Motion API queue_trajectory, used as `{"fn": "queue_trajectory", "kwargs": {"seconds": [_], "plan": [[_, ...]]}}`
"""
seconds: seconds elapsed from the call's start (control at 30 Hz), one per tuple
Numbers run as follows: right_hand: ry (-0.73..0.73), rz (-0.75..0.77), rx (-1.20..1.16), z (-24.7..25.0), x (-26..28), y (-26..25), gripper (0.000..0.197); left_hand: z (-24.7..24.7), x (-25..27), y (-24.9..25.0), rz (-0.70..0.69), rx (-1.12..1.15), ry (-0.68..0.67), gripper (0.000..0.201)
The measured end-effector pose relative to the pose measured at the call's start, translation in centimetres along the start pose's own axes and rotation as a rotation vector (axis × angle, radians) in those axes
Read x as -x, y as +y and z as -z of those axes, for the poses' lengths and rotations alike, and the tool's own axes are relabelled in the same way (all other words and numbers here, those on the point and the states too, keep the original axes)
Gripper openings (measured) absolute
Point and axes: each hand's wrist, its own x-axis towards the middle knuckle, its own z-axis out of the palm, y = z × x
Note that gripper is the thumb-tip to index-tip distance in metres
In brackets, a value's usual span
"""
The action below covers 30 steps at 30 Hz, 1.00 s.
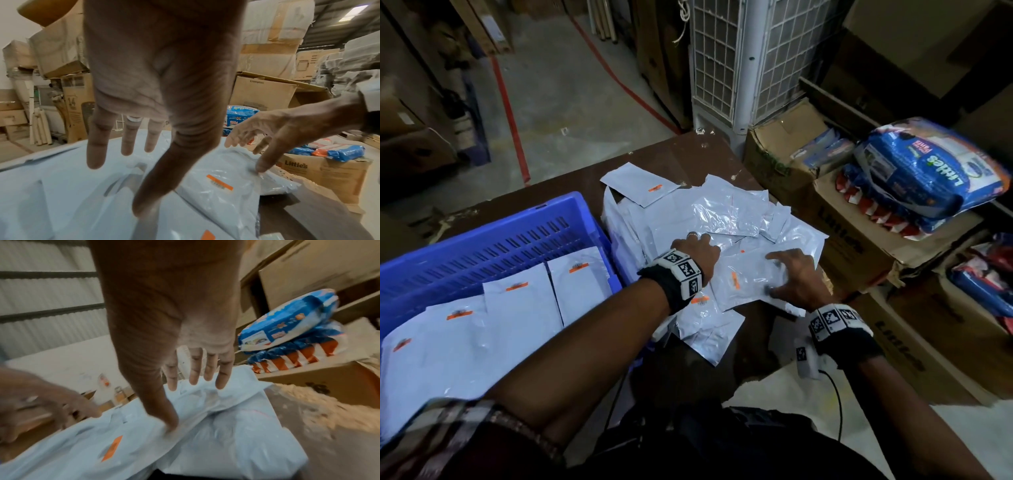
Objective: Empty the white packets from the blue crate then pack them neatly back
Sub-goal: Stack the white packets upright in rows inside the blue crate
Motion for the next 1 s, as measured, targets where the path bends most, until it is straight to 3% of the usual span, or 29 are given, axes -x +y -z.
{"fn": "queue_trajectory", "kwargs": {"seconds": [0.1,0.2,0.4,0.57,0.7,1.0], "plan": [[-0.184,0.099,0.196,-0.5,-1.2,-0.7,0.097,0.1,-0.7,-0.3,-0.079,-0.039,-0.031,0.051],[-0.268,0.140,0.359,-0.9,-2.3,-1.1,0.114,-0.5,-1.2,-0.3,-0.126,-0.067,-0.046,0.058],[-0.291,0.145,0.400,-0.8,-3.5,-1.0,0.113,-2.6,-2.1,-0.7,-0.121,-0.249,-0.122,0.078],[-0.330,0.174,0.423,-1.0,-4.6,-0.9,0.125,-3.4,-3.2,-1.2,-0.086,-0.359,-0.224,0.099],[-0.375,0.128,0.401,-0.5,-5.4,-1.1,0.123,-3.5,-3.7,-0.5,-0.108,-0.425,-0.182,0.112],[-0.227,-0.004,0.354,1.3,-5.8,0.0,0.102,-2.8,-4.7,0.2,-0.143,-0.482,-0.073,0.133]]}}
